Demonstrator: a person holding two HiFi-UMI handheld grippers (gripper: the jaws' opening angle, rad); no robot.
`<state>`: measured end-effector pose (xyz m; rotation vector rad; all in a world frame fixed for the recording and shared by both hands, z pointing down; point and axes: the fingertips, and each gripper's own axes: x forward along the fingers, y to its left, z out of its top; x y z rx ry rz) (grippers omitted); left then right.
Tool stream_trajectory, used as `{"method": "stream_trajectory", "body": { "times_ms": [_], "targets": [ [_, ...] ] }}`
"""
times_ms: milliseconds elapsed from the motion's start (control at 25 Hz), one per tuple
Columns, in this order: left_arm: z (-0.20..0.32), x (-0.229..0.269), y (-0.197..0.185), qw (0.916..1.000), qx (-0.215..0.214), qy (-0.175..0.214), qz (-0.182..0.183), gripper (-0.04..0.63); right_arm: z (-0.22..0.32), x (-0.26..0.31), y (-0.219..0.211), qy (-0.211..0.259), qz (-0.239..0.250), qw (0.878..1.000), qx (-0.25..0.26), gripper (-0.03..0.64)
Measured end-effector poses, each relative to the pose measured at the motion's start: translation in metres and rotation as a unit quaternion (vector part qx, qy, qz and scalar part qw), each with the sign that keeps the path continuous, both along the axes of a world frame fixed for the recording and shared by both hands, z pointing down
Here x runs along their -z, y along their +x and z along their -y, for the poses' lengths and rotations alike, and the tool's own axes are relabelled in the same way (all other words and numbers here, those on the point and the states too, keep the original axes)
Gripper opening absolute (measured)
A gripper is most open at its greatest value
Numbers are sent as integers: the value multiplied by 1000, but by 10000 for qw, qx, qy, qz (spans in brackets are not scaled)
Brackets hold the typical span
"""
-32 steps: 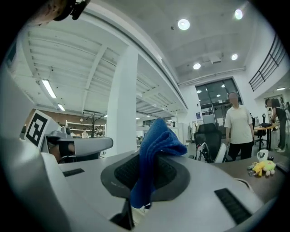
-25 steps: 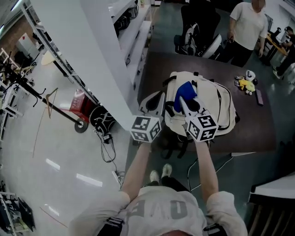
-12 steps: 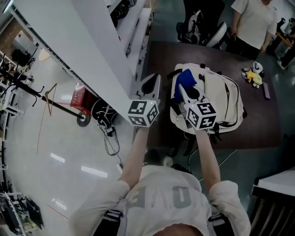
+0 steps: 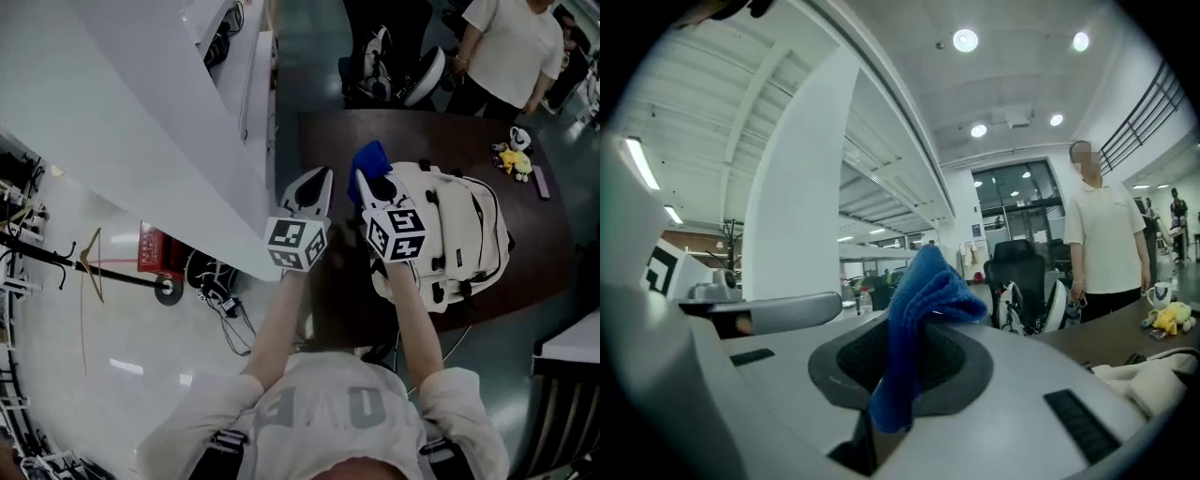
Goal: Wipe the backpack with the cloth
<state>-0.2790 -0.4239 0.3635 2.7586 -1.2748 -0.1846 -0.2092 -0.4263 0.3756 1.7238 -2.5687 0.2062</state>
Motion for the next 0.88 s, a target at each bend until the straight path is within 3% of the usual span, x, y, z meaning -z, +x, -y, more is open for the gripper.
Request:
{"method": "stream_trajectory", "body": {
  "times_ms": [200, 360, 600, 880],
  "targets": [
    [37, -34, -17, 9994, -284, -178, 103, 3, 58, -51, -19, -339, -33, 9971, -680, 41],
    [58, -69, -23, 9983, -406, -403, 61, 3, 84, -113, -17, -761, -120, 9875, -1373, 41],
    [69, -101, -13, 9963, -635, -563, 104, 3, 91, -154, -10, -990, -680, 9735, -1944, 41],
    [65, -113, -4, 9952, -781, -566, 156, 3, 73, -163, 14, -1092, -325, 9482, -2966, 41]
  ]
}}
